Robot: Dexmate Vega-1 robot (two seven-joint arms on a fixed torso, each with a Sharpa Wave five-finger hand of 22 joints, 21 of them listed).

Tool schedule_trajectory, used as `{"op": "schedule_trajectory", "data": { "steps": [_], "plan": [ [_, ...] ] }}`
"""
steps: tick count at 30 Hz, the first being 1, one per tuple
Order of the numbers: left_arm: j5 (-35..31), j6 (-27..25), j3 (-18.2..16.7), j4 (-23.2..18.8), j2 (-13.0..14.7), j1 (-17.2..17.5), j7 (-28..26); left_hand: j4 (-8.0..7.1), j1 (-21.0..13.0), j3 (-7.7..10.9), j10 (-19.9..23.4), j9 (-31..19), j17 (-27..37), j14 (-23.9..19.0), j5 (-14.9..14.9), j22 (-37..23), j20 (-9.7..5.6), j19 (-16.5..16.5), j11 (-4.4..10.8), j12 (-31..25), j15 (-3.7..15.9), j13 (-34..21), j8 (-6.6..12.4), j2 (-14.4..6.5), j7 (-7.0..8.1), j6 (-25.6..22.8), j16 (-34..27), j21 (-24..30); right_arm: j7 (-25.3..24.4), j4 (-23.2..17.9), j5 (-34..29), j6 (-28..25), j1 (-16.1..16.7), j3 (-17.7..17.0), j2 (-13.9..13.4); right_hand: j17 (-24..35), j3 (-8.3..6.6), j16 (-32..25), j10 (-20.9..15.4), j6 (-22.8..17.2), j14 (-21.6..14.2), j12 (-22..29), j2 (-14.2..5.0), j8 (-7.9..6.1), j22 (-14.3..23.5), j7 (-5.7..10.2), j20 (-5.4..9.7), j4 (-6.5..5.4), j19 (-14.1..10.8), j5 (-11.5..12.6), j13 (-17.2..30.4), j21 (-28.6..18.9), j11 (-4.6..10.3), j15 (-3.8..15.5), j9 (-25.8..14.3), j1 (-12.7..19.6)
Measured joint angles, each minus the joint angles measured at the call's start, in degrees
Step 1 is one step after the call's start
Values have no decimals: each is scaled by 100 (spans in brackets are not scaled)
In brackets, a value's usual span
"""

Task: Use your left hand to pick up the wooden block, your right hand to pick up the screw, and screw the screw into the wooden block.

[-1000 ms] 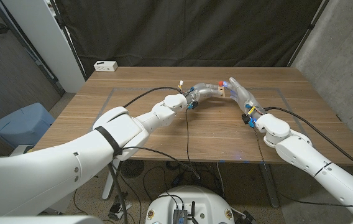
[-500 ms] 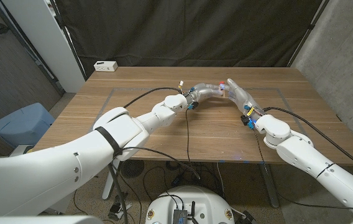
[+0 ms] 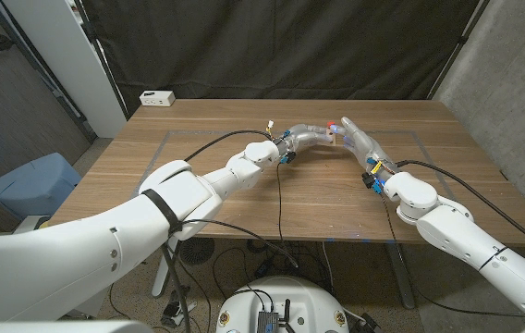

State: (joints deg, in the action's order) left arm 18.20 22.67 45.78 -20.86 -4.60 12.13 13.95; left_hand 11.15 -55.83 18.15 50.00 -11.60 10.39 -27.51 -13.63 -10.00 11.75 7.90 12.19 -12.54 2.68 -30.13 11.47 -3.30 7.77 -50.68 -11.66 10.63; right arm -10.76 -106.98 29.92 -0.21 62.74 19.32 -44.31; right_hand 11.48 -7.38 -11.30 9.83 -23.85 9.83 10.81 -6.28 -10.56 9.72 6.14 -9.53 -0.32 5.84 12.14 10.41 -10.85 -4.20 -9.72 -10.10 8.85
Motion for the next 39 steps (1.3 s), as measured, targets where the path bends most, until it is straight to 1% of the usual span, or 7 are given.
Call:
{"op": "schedule_trajectory", "data": {
  "steps": [9, 14, 27, 29, 35, 37, 39],
  "plan": [
    [-33, 101, 0, -16, 6, 18, 30, 0, 0, 0, 0, -1, 0, 0, -3, 0, 0, 0, 2, 1, 0, 1, -2, 0, -1, 1, 0, 0, -64, -44, 5, 3, 91, -144, -73, 0, 0, 0, 0, 0, 0, 0, 0, 0, 0, 0, 0, 0, 0, 0, 0, 0, 0, 0, 0, 0],
    [-40, 123, -1, -23, 8, 21, 40, 0, 0, 0, 10, 0, 1, 0, -18, 0, 0, 0, 12, 7, 0, 0, -4, 0, -1, 1, 0, 0, -67, 34, 12, 30, 84, -195, -81, 0, 0, 0, 0, 0, 0, 0, 0, 0, 0, 0, 0, 0, 0, 0, 0, 0, 0, 0, 0, 0],
    [-67, 130, -2, -28, 7, 23, 66, 0, 0, 0, 29, 4, 1, 0, -18, 0, 0, 0, -4, 0, 0, -2, -3, 0, 3, -5, 0, 0, -9, 265, 29, 118, -18, -261, -64, 0, 0, 0, 0, 43, 0, 0, 1, 0, 0, 1, 0, 0, 0, 0, 0, 0, 0, 0, 0, -1],
    [-72, 131, -3, -30, 6, 23, 73, 0, 0, 0, 29, 4, 1, 0, -18, 0, 0, 0, -4, -1, 0, -2, -1, 0, 4, -6, 0, 0, -7, 279, 29, 122, -27, -263, -61, 0, 0, 0, 0, 74, 0, 0, 18, 0, 0, 32, 0, 0, 0, 0, 0, 0, 0, 0, 0, -18],
    [-77, 140, -1, -34, 8, 23, 84, 0, 0, 0, 30, 3, 13, 0, -18, 0, 0, 0, -3, -1, 0, -3, -1, 0, 2, -22, 0, 0, 47, 381, 29, 156, -97, -263, -38, 0, 0, 0, 0, 74, 0, 0, 25, 0, 0, 31, 0, 0, 0, 0, 0, 0, 0, 0, 0, -25],
    [-80, 160, -1, -40, 12, 24, 93, 0, 0, 0, 29, 2, 16, 0, -17, 0, 0, 0, -3, -1, 0, -2, -1, 0, 2, -22, 0, 0, 67, 421, 29, 165, -127, -251, -27, 0, 0, 0, 0, 106, 0, 0, 25, 0, 0, 63, 0, 0, 0, 0, 0, 0, 0, 0, 0, -24],
    [-82, 189, -1, -47, 21, 34, 101, 0, 0, 0, 29, 1, 16, 0, -17, 0, 0, 0, -3, 0, 0, -3, -1, 0, 2, -22, 0, 0, 92, 449, 29, 176, -151, -235, -17, 0, 0, 0, 0, 105, 0, 0, 36, 29, 0, 63, 0, 0, 0, 0, 0, 0, 0, 0, 0, -35]
  ]
}}
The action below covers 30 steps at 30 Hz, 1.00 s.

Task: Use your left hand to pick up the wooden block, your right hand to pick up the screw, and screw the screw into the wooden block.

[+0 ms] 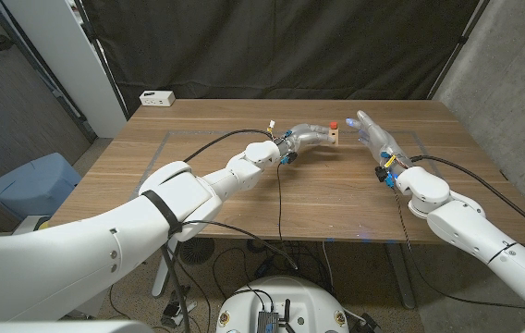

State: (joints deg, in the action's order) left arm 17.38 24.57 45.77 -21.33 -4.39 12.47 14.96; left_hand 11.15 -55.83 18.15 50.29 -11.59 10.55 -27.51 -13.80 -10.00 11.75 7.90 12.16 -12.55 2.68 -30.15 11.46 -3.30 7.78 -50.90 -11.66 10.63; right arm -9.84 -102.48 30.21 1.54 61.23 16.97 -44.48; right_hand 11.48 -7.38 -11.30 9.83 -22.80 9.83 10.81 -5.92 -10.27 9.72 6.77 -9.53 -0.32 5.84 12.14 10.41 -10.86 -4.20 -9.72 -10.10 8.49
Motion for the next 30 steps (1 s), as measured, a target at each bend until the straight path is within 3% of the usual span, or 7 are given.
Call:
{"op": "schedule_trajectory", "data": {
  "steps": [30],
  "plan": [
    [-48, 265, -59, -92, 68, 130, 65, 0, 1, 0, -19, 3, 0, 0, 2, 0, 0, 0, -8, 20, 0, 2, 2, 1, -7, 15, 0, 0, 261, 224, -58, 70, -297, 258, 113, 12, -23, 0, 32, 20, 0, 0, 11, 12, 0, -21, 0, -23, 0, 0, 0, 0, 32, 0, 0, -56]
  ]
}}
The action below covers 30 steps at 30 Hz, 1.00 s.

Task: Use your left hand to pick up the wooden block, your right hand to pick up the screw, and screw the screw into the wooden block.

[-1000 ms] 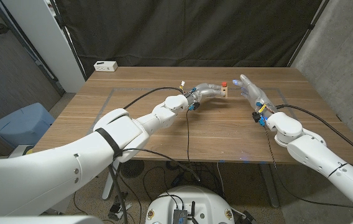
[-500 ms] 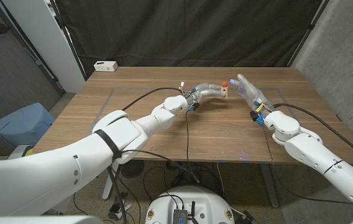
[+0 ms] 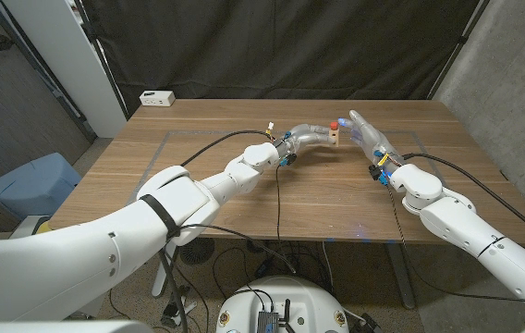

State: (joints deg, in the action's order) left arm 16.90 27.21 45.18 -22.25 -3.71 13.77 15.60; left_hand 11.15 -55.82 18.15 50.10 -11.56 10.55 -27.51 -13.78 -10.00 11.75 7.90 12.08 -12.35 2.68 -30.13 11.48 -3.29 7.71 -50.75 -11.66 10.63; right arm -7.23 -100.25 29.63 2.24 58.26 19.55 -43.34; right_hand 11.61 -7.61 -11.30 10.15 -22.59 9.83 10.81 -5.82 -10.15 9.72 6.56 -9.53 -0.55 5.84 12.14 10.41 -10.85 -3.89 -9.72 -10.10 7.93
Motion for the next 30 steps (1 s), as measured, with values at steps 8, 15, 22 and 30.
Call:
{"op": "schedule_trajectory", "data": {
  "steps": [8, 15, 22, 30],
  "plan": [
    [-2, 1, -8, -1, 0, 5, 3, 0, 0, 0, 0, -1, -16, 0, -3, 0, 0, 0, 1, -19, 0, 2, 0, 0, -2, -1, 0, 0, 34, -39, -13, -12, -24, 35, 0, 0, 0, 0, 0, 0, 0, 0, 0, 0, 0, 0, 0, 0, 0, 0, 0, 0, 0, 0, 0, 0],
    [-3, -53, -9, 13, -16, 3, 6, 0, 1, 0, 10, -5, -16, 0, -3, 0, 0, 0, 12, -20, 0, 1, -1, 1, -5, -4, 0, 0, 40, -114, -17, -47, -12, 46, -24, 0, 0, 0, 0, 0, 0, 0, -1, 0, 0, 0, 0, 0, 0, 0, 0, 0, 0, 0, 0, 1],
    [-3, -117, -5, 36, -32, -15, 2, 0, 1, 0, 10, -5, -16, 0, -3, 0, 0, 0, 13, -19, 0, 0, -4, 1, -6, -4, 0, 0, 24, -186, -23, -64, 36, 46, -56, -1, 0, 0, 0, 0, 0, 0, -19, 0, 0, 0, 0, 0, 0, 0, 0, 0, -1, 0, 1, -17],
    [-2, -140, 0, 47, -37, -19, -8, 0, 1, 0, 2, -4, -15, 0, -2, 0, 0, 0, 21, -16, 0, -1, -10, 1, -5, -2, 0, 0, -1, -264, -38, -103, 70, 46, -88, -1, 0, 0, -1, 0, 0, 0, -25, 0, 0, 0, 0, 0, 0, 0, 0, 0, -1, 0, 2, -23]
  ]
}}
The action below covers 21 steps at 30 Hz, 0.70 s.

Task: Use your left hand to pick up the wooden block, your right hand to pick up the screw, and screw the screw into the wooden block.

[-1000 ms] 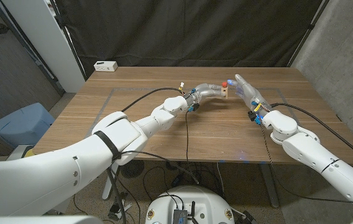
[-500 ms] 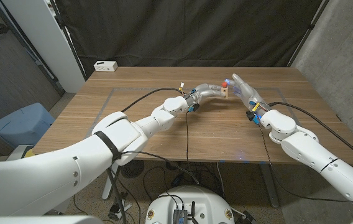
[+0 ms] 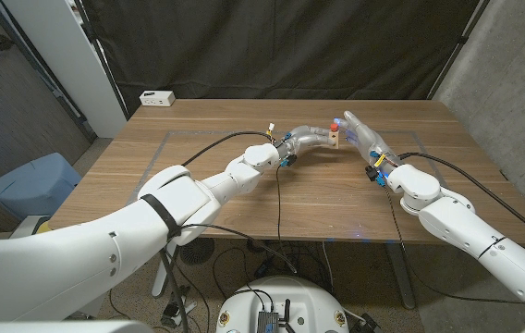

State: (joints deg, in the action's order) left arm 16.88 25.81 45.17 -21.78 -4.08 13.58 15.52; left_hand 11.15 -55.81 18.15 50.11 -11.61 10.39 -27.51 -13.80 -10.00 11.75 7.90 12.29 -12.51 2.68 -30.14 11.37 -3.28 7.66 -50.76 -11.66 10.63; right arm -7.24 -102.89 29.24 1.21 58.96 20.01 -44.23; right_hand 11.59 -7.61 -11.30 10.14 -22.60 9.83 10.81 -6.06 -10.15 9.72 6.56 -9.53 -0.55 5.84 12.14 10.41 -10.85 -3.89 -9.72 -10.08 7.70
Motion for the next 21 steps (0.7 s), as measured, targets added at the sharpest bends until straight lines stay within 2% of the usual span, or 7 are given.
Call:
{"op": "schedule_trajectory", "data": {
  "steps": [21],
  "plan": [
    [19, 81, -12, -27, 29, 53, 34, 0, 1, 0, 16, 2, 1, 0, 16, 0, 0, 0, -15, -1, 0, 0, 10, 1, -10, 9, 0, 0, -74, -140, 27, -89, 122, -19, -36, -1, -24, 0, -32, 1, 0, 0, 0, 5, 0, 2, 0, -24, 0, 32, 0, 0, 32, 0, 9, 1]
  ]
}}
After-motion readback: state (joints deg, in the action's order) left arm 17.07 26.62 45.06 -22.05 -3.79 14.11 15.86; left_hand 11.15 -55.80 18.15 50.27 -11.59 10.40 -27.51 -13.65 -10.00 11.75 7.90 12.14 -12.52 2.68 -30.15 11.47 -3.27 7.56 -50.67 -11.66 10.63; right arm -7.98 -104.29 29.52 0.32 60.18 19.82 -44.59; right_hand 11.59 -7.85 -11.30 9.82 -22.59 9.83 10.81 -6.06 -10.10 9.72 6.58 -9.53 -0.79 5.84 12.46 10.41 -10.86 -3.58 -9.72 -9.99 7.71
